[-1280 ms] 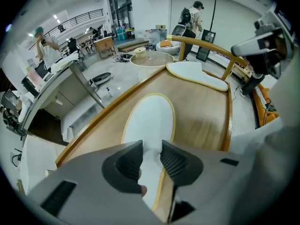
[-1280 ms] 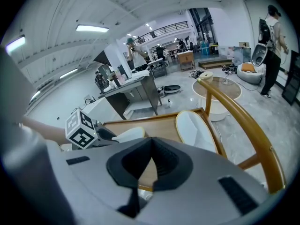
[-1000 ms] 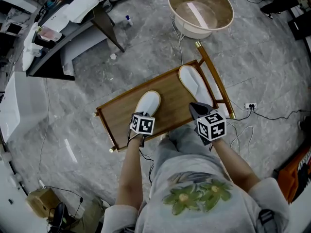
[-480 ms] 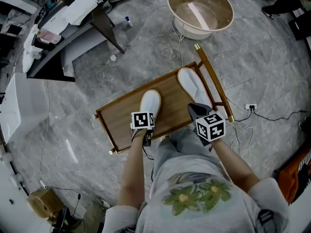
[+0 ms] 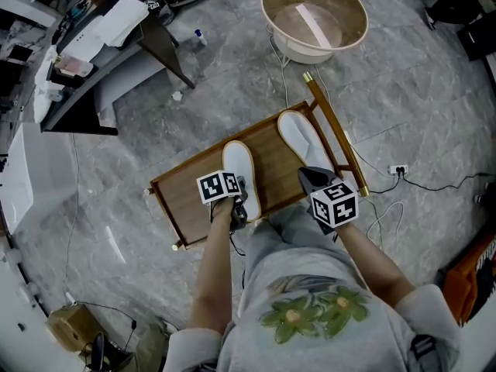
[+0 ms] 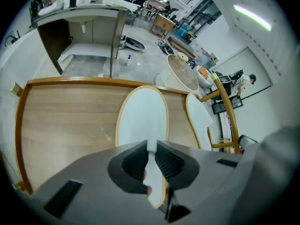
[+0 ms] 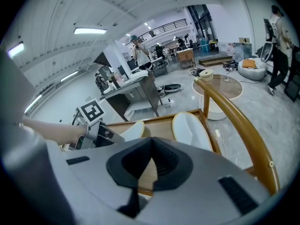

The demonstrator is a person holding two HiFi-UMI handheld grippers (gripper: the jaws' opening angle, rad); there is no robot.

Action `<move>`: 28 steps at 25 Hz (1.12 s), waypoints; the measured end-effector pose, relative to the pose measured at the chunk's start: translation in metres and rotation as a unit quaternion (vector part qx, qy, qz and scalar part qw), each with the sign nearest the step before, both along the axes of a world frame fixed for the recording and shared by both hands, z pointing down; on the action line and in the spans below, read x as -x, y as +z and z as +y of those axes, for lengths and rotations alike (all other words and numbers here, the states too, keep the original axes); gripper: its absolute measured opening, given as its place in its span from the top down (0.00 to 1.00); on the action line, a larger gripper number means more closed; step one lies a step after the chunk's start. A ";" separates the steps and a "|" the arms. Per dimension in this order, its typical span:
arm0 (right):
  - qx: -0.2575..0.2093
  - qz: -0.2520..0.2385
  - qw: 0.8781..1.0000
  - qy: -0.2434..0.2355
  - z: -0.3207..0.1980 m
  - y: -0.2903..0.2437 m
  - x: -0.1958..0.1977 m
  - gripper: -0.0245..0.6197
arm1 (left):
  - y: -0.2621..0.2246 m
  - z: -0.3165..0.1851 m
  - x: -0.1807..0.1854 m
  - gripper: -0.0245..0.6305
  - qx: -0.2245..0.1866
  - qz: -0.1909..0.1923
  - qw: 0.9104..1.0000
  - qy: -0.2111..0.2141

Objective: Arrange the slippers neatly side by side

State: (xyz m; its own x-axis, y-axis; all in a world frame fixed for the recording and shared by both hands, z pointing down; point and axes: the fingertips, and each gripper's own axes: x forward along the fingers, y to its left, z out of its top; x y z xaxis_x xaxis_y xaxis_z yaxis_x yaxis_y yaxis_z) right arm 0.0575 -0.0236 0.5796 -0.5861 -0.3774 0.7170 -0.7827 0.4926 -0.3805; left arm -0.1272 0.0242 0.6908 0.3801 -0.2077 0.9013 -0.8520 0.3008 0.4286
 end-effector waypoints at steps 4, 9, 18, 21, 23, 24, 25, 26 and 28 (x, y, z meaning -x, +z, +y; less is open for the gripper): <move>0.001 0.000 1.000 0.005 -0.002 -0.001 -0.005 0.95 | 0.000 -0.009 -0.015 0.89 0.007 0.032 0.999 -0.031; 0.005 0.001 1.000 0.009 -0.003 0.002 -0.011 0.95 | 0.000 -0.022 -0.037 0.89 0.015 0.075 0.993 -0.092; 0.008 0.005 1.000 0.014 -0.003 0.002 -0.017 0.95 | 0.002 -0.042 -0.070 0.89 0.016 0.096 0.985 -0.140; 0.009 0.006 1.000 0.020 -0.003 0.003 -0.021 0.95 | 0.003 -0.048 -0.084 0.89 0.014 0.099 0.987 -0.129; 0.010 0.007 1.000 0.023 -0.004 0.004 -0.024 0.95 | 0.004 -0.052 -0.092 0.89 0.013 0.095 0.987 -0.125; 0.010 0.007 1.000 0.025 -0.004 0.003 -0.026 0.95 | 0.004 -0.053 -0.096 0.89 0.013 0.095 0.988 -0.125; 0.011 0.008 1.000 0.027 -0.005 0.003 -0.028 0.95 | 0.005 -0.055 -0.100 0.89 0.014 0.096 0.987 -0.126; 0.011 0.008 0.999 0.029 -0.005 0.003 -0.029 0.95 | 0.005 -0.056 -0.104 0.89 0.015 0.098 0.987 -0.127; 0.011 0.009 0.999 0.033 -0.005 0.003 -0.032 0.95 | 0.007 -0.058 -0.111 0.89 0.016 0.101 0.986 -0.132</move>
